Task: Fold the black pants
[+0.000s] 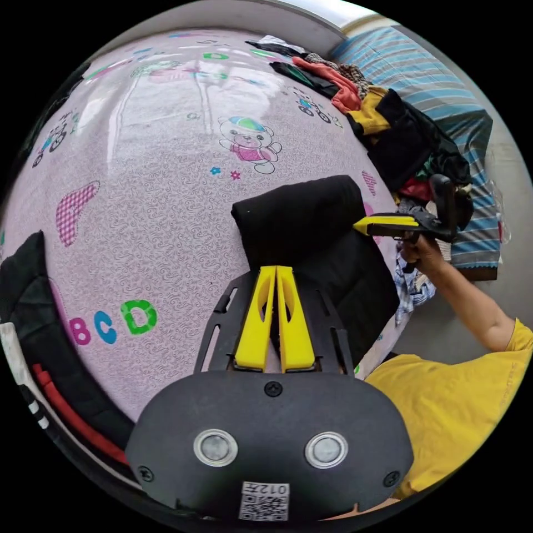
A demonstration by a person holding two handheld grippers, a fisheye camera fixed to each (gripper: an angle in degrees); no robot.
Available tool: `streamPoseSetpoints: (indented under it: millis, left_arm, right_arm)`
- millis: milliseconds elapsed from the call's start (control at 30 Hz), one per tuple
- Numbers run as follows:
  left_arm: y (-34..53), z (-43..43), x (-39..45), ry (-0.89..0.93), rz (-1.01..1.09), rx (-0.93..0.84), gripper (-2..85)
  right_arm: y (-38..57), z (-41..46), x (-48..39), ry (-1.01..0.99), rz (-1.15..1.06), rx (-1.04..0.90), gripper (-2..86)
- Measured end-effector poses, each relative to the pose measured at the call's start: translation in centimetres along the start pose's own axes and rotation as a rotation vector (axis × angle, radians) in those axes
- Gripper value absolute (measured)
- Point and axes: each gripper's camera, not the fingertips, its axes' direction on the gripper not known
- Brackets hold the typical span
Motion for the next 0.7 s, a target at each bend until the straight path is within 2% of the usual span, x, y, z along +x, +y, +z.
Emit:
streamPoseSetpoints:
  millis: [67,133,233,267,333,400,500,533,633,700]
  left_arm:
    - [0.7,-0.9,0.3,-0.060,-0.027,0.002,0.0]
    - [2.5,-3.5,1.5,-0.156,-0.097,0.076,0.2]
    - [4.5,-5.5,6.1,-0.162,-0.021,0.190,0.2]
    - [4.6,-5.1,7.2,-0.144,0.017,0.179,0.2]
    - [4.1,-1.1,10.2,-0.157,0.139,-0.019,0.1]
    - [4.2,1.5,10.1,-0.203,0.114,-0.107,0.0]
    - [5.4,1.7,7.2,-0.015,-0.040,-0.075,0.0]
    - [6.0,1.1,6.5,-0.004,-0.083,-0.054,0.0]
    - [7.5,-1.4,7.4,-0.139,-0.105,-0.025,0.1]
    - [8.5,-3.1,9.4,-0.170,-0.064,0.037,0.2]
  right_arm:
    - [1.4,-1.2,0.5,0.058,0.048,0.036,-0.1]
    - [2.7,-2.4,0.2,0.059,0.039,0.058,-0.1]
    - [5.0,-3.1,-1.8,-0.043,-0.036,0.111,0.0]
    - [5.6,-2.1,-2.4,-0.080,-0.058,0.076,0.0]
    - [6.1,0.0,-2.7,-0.058,-0.055,-0.016,-0.1]
    - [6.9,1.3,-2.1,0.013,-0.022,-0.058,-0.1]
    - [8.4,1.1,0.1,-0.028,0.080,-0.032,-0.1]
    - [9.0,0.6,0.5,0.018,0.112,-0.017,-0.1]
    - [10.6,-1.0,-0.1,0.113,0.100,0.011,-0.1]
    - [11.8,-2.3,-1.3,0.057,0.061,0.073,-0.1]
